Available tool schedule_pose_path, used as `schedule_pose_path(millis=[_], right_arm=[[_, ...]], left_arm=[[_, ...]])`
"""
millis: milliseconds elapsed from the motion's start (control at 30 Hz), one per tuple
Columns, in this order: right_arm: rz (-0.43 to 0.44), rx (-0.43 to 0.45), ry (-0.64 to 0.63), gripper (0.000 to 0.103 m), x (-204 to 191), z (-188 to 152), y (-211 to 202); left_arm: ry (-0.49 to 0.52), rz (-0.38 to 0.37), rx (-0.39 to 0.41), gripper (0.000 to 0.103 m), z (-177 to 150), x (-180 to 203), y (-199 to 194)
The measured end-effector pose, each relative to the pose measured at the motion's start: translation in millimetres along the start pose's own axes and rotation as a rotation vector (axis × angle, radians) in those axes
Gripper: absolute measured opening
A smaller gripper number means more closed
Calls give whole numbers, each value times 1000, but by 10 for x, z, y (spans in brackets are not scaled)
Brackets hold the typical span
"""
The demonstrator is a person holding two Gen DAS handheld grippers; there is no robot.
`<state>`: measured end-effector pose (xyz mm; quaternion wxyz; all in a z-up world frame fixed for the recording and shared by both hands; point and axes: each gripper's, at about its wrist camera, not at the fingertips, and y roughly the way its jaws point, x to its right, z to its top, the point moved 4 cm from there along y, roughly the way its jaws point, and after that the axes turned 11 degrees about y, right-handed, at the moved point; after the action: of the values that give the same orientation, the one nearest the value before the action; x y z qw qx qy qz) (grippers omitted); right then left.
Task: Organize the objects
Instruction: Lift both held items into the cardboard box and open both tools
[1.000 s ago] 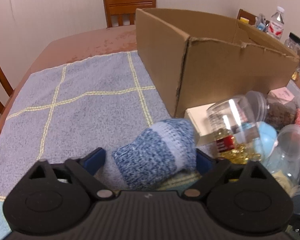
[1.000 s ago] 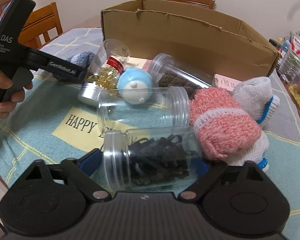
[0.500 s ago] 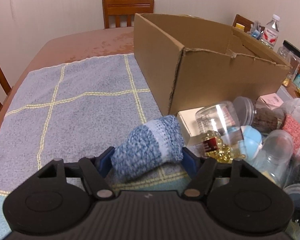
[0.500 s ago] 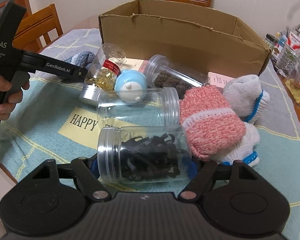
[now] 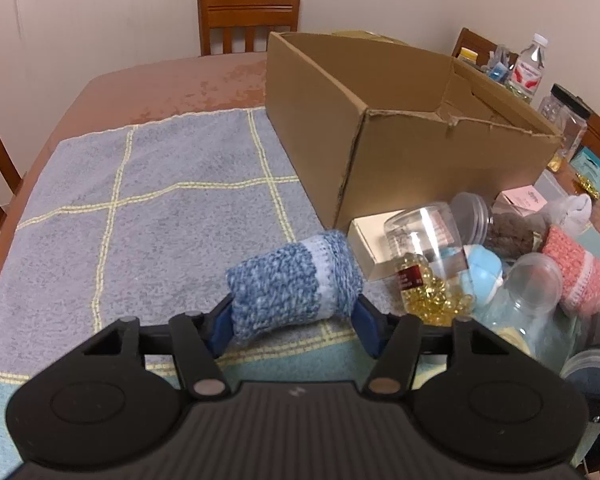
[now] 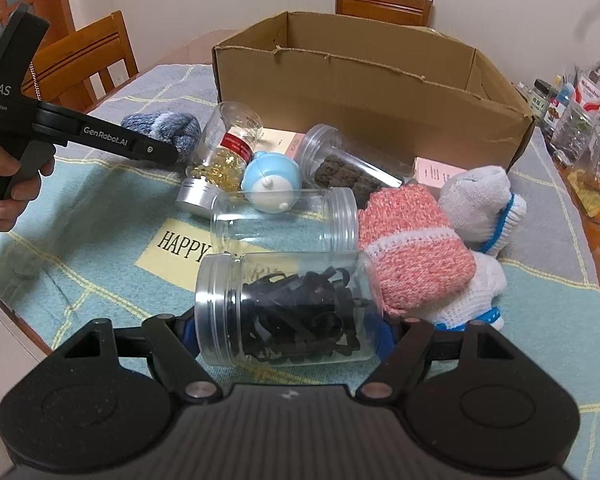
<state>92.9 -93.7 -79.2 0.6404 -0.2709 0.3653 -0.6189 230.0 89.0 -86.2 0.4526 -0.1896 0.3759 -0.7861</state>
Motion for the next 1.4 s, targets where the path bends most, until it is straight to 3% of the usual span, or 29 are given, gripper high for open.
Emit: schedule_pose_path(millis=[67,167,267,400,567,733,967,1233,1400], right_arm=[[-2,1,-1,81,5,-2,-4],[-4,1,1,81,-2,-3,-3],[-5,3,3,81,-8,4,-3],[-9,4,4,81,-13,12,-5],[-11,10,0,81,-32,34,-37],[-5,17,-2,81,-50,77,-77],[18,26,8,81,-69,223,-166],[19,61,77,81,23,690,-265],[18,136,107,81,121,1212,-304]], left_arm=[[1,9,-17,66,-11,-8,15],[-14,35,-14,85,-22,-12,48],[-43,33,3,89,-5,4,88],[-93,51,-43,88,-17,38,228],[-76,81,-34,80,-51,101,210],[-93,45,-22,72,-50,43,111],[-40,-22,-35,71,75,57,-106],[89,-131,26,71,622,120,-501],[159,-172,104,71,1281,143,-485]])
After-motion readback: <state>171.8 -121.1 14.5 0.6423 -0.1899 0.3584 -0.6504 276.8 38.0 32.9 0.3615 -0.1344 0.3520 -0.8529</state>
